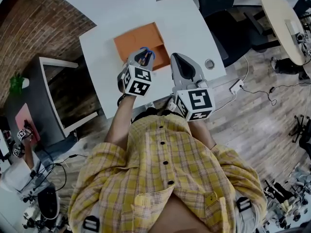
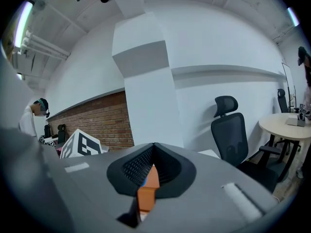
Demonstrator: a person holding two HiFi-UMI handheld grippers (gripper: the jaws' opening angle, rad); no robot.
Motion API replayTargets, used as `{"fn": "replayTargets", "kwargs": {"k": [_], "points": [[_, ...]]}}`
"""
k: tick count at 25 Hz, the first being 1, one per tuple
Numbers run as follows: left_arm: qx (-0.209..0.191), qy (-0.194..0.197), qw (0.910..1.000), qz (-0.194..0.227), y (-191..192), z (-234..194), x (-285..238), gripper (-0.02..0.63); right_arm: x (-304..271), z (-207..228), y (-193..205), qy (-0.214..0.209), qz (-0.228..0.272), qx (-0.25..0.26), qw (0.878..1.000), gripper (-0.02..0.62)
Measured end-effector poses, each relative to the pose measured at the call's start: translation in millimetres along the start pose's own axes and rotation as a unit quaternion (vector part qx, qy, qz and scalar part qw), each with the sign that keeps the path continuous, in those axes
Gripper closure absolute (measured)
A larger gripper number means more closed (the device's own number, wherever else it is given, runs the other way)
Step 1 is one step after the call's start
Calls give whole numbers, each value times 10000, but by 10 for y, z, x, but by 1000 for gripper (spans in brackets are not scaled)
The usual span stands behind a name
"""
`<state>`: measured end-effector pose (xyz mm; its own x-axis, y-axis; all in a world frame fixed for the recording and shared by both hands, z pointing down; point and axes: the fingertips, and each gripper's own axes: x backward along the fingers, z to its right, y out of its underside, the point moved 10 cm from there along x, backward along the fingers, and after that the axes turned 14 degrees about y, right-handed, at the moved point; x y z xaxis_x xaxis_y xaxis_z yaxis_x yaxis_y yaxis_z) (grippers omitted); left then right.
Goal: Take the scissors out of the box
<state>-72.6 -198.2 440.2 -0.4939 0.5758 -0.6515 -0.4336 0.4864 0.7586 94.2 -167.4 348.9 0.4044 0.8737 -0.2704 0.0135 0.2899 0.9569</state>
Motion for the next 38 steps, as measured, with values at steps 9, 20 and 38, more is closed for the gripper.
{"fn": "replayTargets", "kwargs": {"k": [9,20,38], "points": [[341,-370,9942,953,-130,111,382,526,10,-144,-127,-251,143,-125,9995,591],[493,-799,9804,1730,-296,188,822,526,5,-245,-211,-297,294,36,9991,589],[903,-1190,9489,2779,-346,255,1342,526,54,-474,-279,-356,535,175,9978,591]]}}
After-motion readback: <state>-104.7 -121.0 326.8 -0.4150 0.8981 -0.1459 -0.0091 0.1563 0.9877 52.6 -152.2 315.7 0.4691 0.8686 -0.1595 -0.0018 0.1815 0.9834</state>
